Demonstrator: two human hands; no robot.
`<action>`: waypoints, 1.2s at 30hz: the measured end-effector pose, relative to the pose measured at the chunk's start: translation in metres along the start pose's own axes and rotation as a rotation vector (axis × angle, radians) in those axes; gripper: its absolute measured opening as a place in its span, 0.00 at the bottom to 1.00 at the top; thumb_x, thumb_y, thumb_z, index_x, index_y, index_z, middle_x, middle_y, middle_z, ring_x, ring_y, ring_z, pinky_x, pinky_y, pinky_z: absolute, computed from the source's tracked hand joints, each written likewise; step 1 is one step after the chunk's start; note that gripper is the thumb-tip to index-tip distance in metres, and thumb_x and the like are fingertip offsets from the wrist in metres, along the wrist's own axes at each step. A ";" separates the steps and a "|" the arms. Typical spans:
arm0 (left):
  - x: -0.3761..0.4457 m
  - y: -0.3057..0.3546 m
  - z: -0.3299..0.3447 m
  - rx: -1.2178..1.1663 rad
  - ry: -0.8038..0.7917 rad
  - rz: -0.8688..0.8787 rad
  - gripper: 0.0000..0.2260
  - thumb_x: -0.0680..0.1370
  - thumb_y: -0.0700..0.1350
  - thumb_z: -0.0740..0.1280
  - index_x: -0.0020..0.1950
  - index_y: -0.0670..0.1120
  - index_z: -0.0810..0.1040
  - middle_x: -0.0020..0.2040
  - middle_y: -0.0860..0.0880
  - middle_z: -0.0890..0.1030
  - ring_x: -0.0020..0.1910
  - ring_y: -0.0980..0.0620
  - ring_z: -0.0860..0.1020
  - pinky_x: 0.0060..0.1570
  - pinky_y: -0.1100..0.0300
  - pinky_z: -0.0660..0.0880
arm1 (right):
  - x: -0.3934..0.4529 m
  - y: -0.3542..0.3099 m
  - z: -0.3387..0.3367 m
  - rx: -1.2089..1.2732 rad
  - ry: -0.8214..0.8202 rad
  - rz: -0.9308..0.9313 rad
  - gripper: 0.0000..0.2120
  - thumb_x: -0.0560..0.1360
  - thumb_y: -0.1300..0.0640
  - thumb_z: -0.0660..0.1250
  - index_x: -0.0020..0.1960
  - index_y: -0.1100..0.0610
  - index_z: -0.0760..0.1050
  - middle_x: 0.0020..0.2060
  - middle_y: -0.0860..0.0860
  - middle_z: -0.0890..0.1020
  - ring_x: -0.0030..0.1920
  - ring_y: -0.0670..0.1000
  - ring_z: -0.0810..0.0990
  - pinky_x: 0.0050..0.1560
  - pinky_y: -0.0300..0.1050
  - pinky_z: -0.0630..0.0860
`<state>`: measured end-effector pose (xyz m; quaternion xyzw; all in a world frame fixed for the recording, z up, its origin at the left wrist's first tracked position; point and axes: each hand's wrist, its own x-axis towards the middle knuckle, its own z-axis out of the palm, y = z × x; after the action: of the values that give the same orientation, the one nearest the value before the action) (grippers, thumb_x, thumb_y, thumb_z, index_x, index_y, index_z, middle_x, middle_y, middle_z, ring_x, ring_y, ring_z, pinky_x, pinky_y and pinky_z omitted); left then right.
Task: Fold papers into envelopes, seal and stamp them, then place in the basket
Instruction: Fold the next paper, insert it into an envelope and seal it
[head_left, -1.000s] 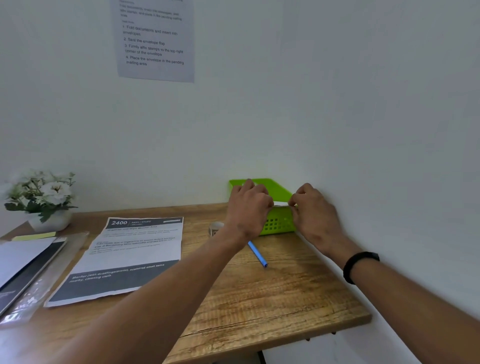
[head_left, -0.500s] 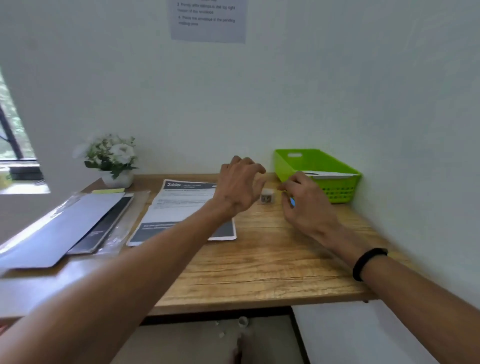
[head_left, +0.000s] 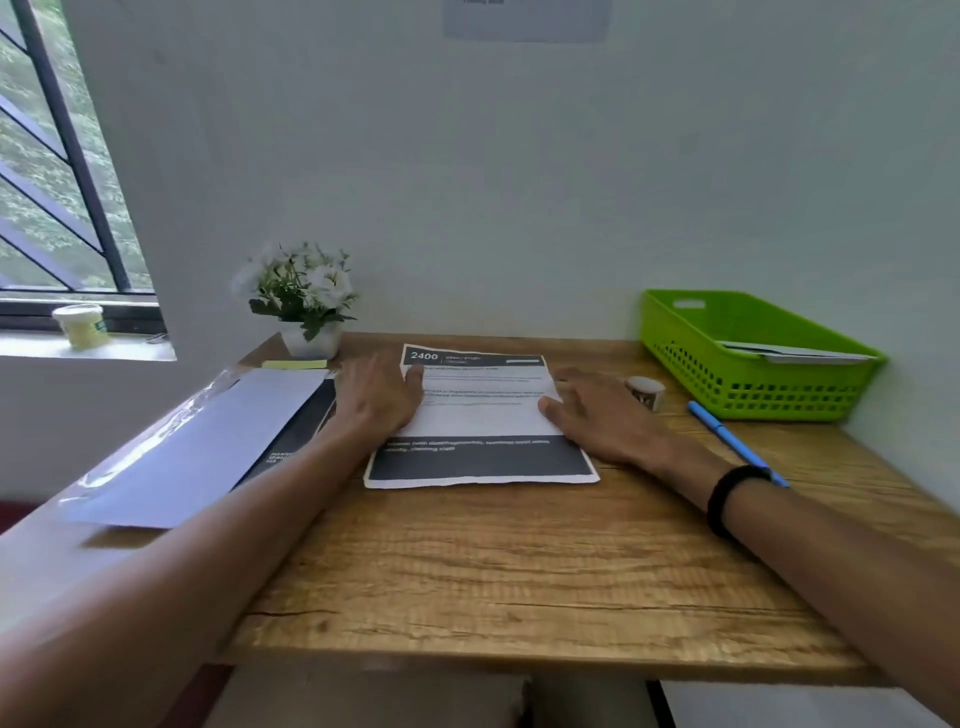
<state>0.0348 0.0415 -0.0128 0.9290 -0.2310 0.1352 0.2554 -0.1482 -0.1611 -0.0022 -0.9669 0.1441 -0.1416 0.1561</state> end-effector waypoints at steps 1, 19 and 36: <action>0.003 0.000 0.003 0.019 0.012 -0.019 0.21 0.84 0.57 0.61 0.57 0.39 0.80 0.58 0.36 0.82 0.61 0.33 0.76 0.63 0.42 0.70 | 0.002 0.005 -0.001 -0.003 -0.011 0.005 0.24 0.85 0.46 0.60 0.77 0.56 0.69 0.74 0.54 0.75 0.74 0.56 0.72 0.71 0.47 0.66; 0.013 0.015 0.018 -0.295 -0.090 0.030 0.34 0.80 0.63 0.67 0.79 0.46 0.62 0.74 0.40 0.73 0.73 0.36 0.70 0.71 0.41 0.69 | 0.008 0.038 0.010 0.005 0.006 -0.019 0.25 0.78 0.32 0.61 0.71 0.42 0.72 0.64 0.46 0.79 0.66 0.49 0.75 0.66 0.49 0.73; 0.017 0.013 -0.012 -0.844 -0.207 -0.353 0.25 0.75 0.38 0.78 0.70 0.49 0.76 0.55 0.43 0.84 0.49 0.47 0.85 0.47 0.53 0.83 | 0.001 0.036 0.001 0.187 0.164 -0.060 0.18 0.75 0.43 0.74 0.63 0.46 0.80 0.51 0.40 0.84 0.49 0.35 0.79 0.45 0.25 0.69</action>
<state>0.0410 0.0317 0.0092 0.7778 -0.1283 -0.1092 0.6055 -0.1558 -0.1939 -0.0157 -0.9372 0.1137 -0.2375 0.2288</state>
